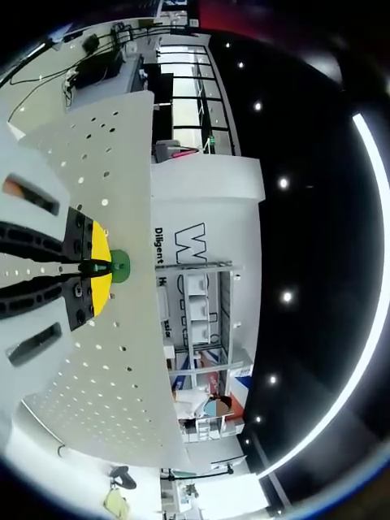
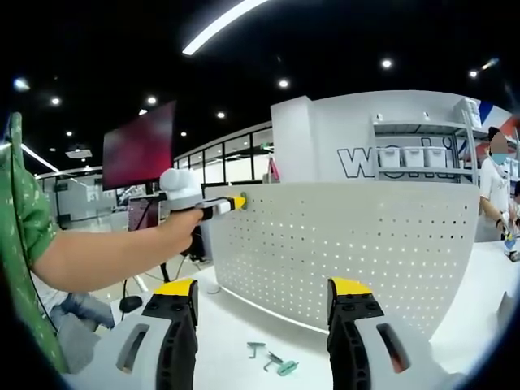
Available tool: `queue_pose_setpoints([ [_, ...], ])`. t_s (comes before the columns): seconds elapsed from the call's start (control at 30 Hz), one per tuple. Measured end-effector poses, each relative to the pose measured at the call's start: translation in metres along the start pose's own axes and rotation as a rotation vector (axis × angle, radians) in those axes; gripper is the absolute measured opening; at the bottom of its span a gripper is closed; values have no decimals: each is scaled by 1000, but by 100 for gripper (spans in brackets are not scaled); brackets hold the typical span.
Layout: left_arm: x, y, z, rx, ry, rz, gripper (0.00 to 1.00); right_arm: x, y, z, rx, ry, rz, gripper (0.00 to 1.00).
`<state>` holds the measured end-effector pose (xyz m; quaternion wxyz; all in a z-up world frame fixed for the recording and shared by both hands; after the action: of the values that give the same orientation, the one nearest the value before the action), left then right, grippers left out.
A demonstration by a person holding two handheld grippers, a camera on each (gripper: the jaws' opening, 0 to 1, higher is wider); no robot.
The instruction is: Insert the hook assembly into the mounting plate slot until the hook locks in place.
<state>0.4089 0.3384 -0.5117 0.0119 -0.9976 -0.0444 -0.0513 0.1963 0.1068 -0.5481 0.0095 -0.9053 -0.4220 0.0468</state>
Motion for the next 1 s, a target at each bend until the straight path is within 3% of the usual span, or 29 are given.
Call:
queue_pose_setpoints([
  [1.0,0,0,4,8,22,-10,3,0,0,-2,-3,5,0,64],
])
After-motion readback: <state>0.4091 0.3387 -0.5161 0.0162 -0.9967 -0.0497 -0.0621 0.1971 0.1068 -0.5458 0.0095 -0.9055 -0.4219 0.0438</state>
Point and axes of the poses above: the point that each gripper's makers call its tool centre point, and the gripper's own axes: x roughly forward along the fingers, y roughly to its right, z roughly out of its underside, the point moved 1 cm from there along -x, roughly backward along the fingers, and after that the axes turned 13 degrees about -z, right-handed, at the moved point
